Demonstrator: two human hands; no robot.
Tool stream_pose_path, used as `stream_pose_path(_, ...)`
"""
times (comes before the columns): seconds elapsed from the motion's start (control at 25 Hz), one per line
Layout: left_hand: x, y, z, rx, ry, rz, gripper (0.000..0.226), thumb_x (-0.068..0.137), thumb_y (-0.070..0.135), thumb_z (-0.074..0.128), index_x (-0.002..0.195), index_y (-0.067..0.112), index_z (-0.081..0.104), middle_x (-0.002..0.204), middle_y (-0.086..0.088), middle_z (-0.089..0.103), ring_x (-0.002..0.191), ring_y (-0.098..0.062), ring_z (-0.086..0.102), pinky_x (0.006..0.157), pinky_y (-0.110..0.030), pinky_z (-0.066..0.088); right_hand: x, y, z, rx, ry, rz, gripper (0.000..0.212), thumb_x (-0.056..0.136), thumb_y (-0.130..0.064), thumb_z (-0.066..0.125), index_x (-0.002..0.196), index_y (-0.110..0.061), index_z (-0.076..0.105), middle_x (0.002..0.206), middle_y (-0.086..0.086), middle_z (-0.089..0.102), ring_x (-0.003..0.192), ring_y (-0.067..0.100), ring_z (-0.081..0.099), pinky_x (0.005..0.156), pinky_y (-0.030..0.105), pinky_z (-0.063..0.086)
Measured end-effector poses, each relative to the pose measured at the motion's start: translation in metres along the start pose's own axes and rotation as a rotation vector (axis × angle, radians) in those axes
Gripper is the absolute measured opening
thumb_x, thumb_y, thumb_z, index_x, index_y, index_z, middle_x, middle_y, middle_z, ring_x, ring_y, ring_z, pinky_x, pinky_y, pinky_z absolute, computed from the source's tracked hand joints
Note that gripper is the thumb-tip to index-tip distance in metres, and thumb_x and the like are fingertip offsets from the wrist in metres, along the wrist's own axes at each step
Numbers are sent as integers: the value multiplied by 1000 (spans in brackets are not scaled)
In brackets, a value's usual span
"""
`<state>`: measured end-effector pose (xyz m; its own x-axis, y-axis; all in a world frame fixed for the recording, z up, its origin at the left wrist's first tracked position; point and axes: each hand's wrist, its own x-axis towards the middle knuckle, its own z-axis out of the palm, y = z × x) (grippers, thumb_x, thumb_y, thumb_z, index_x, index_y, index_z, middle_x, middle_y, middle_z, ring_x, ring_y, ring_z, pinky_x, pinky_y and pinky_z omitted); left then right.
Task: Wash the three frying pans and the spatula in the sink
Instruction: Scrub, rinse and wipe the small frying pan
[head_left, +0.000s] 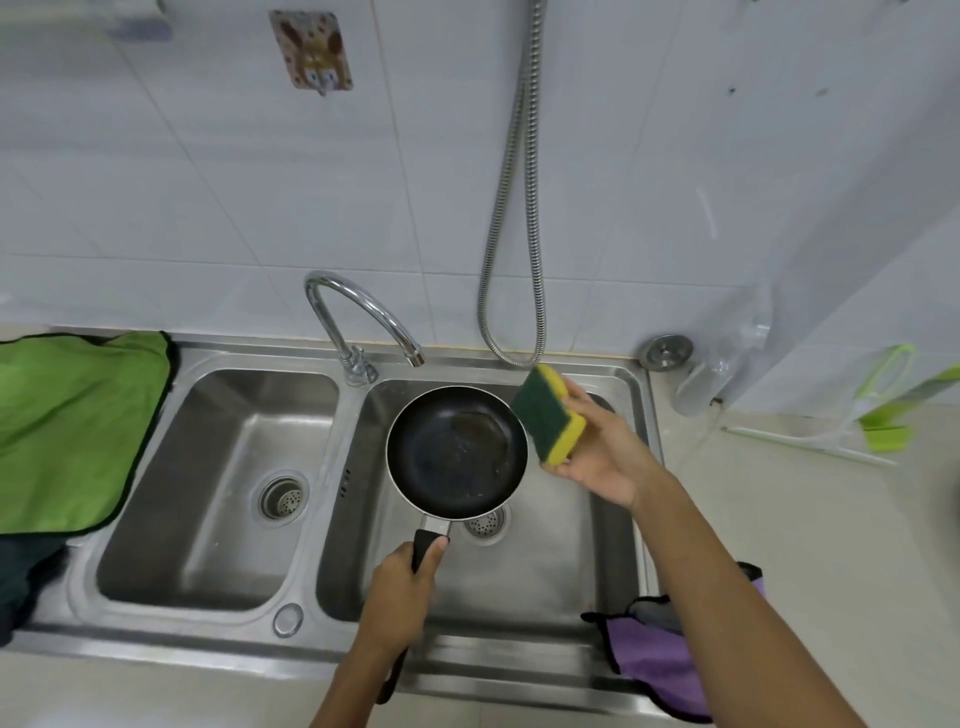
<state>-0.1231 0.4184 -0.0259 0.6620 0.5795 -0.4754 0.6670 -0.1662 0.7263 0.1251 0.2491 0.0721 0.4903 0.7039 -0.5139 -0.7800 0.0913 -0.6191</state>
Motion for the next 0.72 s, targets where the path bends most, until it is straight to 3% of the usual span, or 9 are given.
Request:
stream_pose_path(0.12,-2,-4,-6,-42,9,-25,48,99,53,58,71,13,53,51,3,49,43,-11,45,49,-34,42,-1,6,-5,179,-61,63,36,96,-49,57,118,-22,69,121,16,66,102,36,61,85,45,50)
stream_pose_path(0.2,-2,-6,-8,-72,18,-41,47,99,50,59,71,13,53,50,2,48,42,-10,43,48,-33,40,9,19,-9,127,34,69,28,100,-43,55,117,-23,66,116,18,65,88,32,63,69,36,49)
stream_pose_path(0.28,-3,-7,-10,-70,35,-47,47,100,49,59,71,12,53,48,2,48,41,-11,43,47,-33,40,27,34,-17,-114,234,36,21,103,-26,49,118,-31,62,112,16,63,72,24,58,55,28,41)
stream_pose_path(0.36,-5,-9,-12,-61,49,-49,48,100,49,59,72,11,55,48,3,49,42,-11,44,49,-34,42,43,50,-24,-448,431,-15,33,102,-17,40,109,-36,66,107,15,62,67,21,51,49,26,35)
stream_pose_path(0.48,-7,-11,-14,-49,53,-55,48,100,49,59,73,10,56,49,2,50,43,-11,45,49,-32,41,55,63,-22,-749,596,-53,30,100,-38,47,87,-19,66,85,12,67,66,23,55,53,30,39)
stream_pose_path(0.56,-8,-10,-14,-64,48,-60,48,100,49,59,76,7,59,48,3,49,42,-10,43,48,-31,40,59,65,-18,-908,725,-103,52,97,-53,51,73,-8,62,72,11,68,69,28,63,64,36,50)
stream_pose_path(0.64,-9,-9,-13,-77,42,-63,48,100,49,59,78,7,59,46,4,48,41,-8,42,47,-29,38,62,66,-14,-958,833,-181,53,98,-48,51,70,-6,67,70,13,67,77,34,64,74,40,54)
stream_pose_path(0.72,-9,-8,-13,-81,36,-60,48,100,49,59,78,7,59,46,4,48,40,-7,42,47,-29,38,62,65,-8,-903,868,-217,40,97,-36,52,79,-9,77,70,12,67,75,33,63,73,37,55)
